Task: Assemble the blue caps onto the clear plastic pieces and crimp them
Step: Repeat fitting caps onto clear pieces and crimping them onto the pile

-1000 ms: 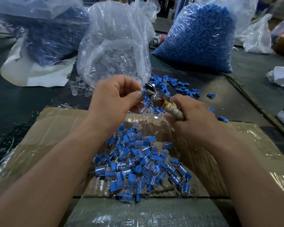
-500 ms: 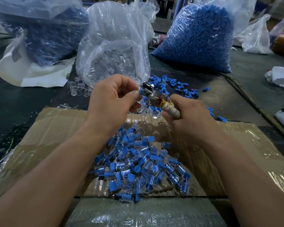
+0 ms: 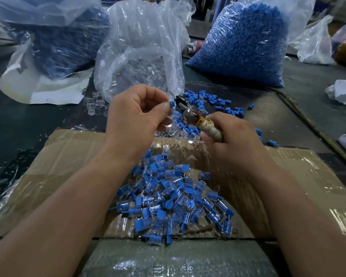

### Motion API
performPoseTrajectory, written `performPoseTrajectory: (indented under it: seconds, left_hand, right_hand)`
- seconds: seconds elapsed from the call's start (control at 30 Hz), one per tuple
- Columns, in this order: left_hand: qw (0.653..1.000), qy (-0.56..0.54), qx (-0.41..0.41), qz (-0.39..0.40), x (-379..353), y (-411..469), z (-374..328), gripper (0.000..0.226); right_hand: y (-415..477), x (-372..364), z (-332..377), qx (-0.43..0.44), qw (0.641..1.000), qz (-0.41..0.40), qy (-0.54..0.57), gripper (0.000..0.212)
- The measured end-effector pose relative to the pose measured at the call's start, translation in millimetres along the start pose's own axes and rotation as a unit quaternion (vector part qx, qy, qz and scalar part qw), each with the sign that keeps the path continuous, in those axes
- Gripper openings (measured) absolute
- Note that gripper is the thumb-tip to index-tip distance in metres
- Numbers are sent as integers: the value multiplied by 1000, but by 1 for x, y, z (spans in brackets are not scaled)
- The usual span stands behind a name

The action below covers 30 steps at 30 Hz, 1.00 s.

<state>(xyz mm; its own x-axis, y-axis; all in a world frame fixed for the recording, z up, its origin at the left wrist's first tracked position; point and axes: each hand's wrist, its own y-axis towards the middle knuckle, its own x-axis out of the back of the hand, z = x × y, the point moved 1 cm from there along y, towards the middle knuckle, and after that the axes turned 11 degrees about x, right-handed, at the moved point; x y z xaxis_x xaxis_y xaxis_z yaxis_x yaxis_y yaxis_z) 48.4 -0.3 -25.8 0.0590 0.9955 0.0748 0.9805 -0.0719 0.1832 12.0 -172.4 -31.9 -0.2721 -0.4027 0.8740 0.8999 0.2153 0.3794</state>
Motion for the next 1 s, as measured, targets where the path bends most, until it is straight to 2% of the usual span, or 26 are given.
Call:
performPoseTrajectory:
  seconds: [0.13, 0.3, 0.37, 0.53, 0.6, 0.67, 0.73, 0.77, 0.83, 0.9, 1.0]
  left_hand:
    - [997, -58, 47, -14, 12, 5, -2, 15]
    - [984, -5, 115, 137, 11, 2, -3, 7]
    - [976, 34, 125, 172, 8, 0, -2, 12]
    - [959, 63, 144, 238, 5, -3, -4, 11]
    - [968, 55, 137, 203, 5, 0, -1, 16]
    - [985, 56, 108, 120, 5, 5, 4, 14]
    - [989, 131, 56, 48, 4, 8, 9, 11]
    - [982, 179, 34, 37, 3, 8, 11, 11]
    - [966, 253, 10, 57, -2, 8, 17, 26]
    - [962, 257, 19, 95, -5, 7, 22, 47]
    - [959, 241, 57, 137, -6, 8, 24, 52]
  right_hand:
    - [-2, 4, -9, -28, 999, 23, -12, 14]
    - [-2, 5, -11, -48, 993, 87, -56, 35]
    - [-1, 4, -8, -43, 990, 116, -70, 43]
    - [1, 4, -4, -41, 986, 152, -60, 38]
    - [1, 3, -5, -46, 984, 166, -50, 41]
    - [1, 2, -5, -49, 983, 174, -43, 44]
    - [0, 2, -6, -54, 982, 178, -34, 50]
    - [-1, 2, -7, -58, 981, 183, -26, 55]
    - [-1, 2, -6, -64, 978, 197, -16, 65]
    - [-1, 2, -5, -63, 976, 210, -14, 73]
    - [0, 4, -4, -57, 972, 226, -5, 88]
